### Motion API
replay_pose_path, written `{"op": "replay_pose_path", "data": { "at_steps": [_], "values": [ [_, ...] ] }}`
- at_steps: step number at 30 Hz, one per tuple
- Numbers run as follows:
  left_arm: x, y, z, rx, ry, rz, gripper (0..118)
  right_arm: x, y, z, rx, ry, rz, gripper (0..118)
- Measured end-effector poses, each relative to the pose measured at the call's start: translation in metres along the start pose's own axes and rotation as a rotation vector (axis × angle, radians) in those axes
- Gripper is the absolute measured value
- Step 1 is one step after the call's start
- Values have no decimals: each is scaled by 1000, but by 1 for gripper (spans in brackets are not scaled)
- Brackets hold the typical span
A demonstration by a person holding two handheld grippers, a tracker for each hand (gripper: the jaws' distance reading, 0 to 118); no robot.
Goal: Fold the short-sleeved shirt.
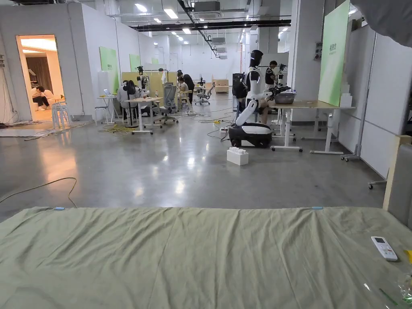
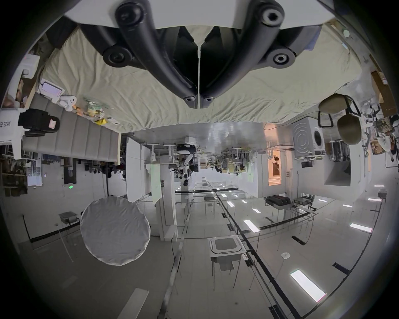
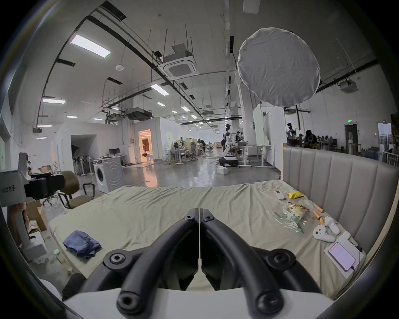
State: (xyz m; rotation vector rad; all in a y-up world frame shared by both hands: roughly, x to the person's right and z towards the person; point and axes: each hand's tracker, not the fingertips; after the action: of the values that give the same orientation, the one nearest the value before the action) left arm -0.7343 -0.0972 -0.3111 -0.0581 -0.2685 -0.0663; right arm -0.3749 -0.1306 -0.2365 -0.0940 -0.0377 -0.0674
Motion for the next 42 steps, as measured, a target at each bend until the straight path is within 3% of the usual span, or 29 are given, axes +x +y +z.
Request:
{"op": "replay_pose_path", "data": {
  "at_steps": [6, 8, 9, 10, 11, 13, 15, 17, 18, 22, 33, 42],
  "values": [
    [-1, 0, 1, 1, 19, 0, 1, -7, 6, 1, 20, -5, 14, 4],
    [-2, 2, 1, 2, 25, 8, 4, -7, 8, 1, 22, -3, 14, 22],
    [-2, 4, 2, 4, 30, 13, 14, -7, 8, 1, 21, -1, 15, 41],
    [-3, 7, 3, 1, 36, 20, 33, -7, 8, 0, 18, 2, 14, 61],
    [-3, 9, 4, -2, 48, 28, 46, -7, 7, 0, 12, 3, 15, 71],
    [-3, 11, 8, 9, 57, 27, 71, -9, 7, 1, 26, -6, 31, 82],
    [-2, 14, 11, 33, 61, 9, 86, -10, 9, 2, 45, -13, 57, 93],
    [-1, 15, 11, 49, 56, -7, 114, -10, 9, 2, 43, -12, 50, 107],
    [1, 14, 11, 57, 48, -20, 118, -9, 8, 2, 49, -9, 45, 110],
    [10, 12, 10, 70, 50, -53, 118, -9, 10, 4, 72, 2, 31, 118],
    [12, 8, 8, 51, 37, -57, 118, -7, 9, 4, 63, -17, 24, 118],
    [0, 10, 12, 64, 41, 21, 118, -7, 10, 5, 73, -19, 24, 118]
  ]
}}
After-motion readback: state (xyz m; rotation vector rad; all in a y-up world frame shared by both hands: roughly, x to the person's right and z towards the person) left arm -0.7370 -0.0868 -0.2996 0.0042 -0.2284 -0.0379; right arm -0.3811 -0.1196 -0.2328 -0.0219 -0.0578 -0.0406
